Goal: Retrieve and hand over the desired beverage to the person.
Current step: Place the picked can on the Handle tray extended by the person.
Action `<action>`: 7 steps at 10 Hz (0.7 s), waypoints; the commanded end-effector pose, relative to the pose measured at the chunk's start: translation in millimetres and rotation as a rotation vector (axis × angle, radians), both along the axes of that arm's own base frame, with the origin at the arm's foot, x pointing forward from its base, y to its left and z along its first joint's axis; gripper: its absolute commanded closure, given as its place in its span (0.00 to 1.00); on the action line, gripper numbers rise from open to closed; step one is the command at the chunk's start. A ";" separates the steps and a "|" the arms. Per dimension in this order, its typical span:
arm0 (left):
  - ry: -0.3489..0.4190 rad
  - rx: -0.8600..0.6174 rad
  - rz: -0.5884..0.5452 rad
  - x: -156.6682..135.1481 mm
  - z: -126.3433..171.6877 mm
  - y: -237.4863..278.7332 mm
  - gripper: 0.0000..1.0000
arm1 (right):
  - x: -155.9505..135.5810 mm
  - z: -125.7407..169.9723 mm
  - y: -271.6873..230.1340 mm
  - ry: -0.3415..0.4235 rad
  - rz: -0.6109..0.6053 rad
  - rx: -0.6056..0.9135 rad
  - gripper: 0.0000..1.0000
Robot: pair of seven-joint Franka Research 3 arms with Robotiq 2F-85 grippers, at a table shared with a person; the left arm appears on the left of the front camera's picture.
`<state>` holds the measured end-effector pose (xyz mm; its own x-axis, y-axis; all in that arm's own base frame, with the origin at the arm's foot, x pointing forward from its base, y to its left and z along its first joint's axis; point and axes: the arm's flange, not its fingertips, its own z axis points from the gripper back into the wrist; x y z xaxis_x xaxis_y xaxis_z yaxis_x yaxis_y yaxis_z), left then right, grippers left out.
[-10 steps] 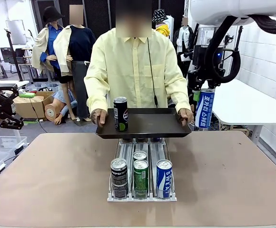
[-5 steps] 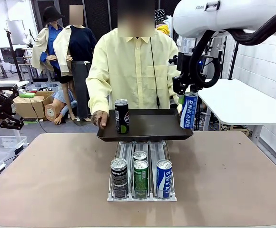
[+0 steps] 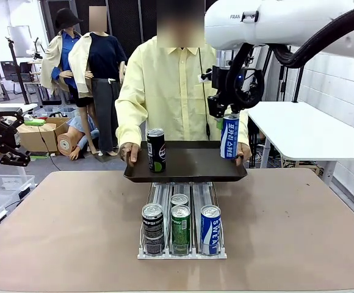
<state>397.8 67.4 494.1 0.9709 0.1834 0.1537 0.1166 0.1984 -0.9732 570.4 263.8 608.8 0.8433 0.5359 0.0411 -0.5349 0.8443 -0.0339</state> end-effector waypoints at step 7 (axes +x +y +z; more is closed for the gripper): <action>-0.006 -0.010 0.005 -1.9 1.8 0.6 0.00 | 14.9 -28.7 21.4 -0.065 0.008 0.041 1.00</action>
<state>397.8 67.4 494.1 0.9709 0.1834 0.1537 0.1166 0.1984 -0.9732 587.3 285.9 584.1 0.8271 0.5532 0.0991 -0.5531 0.8325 -0.0310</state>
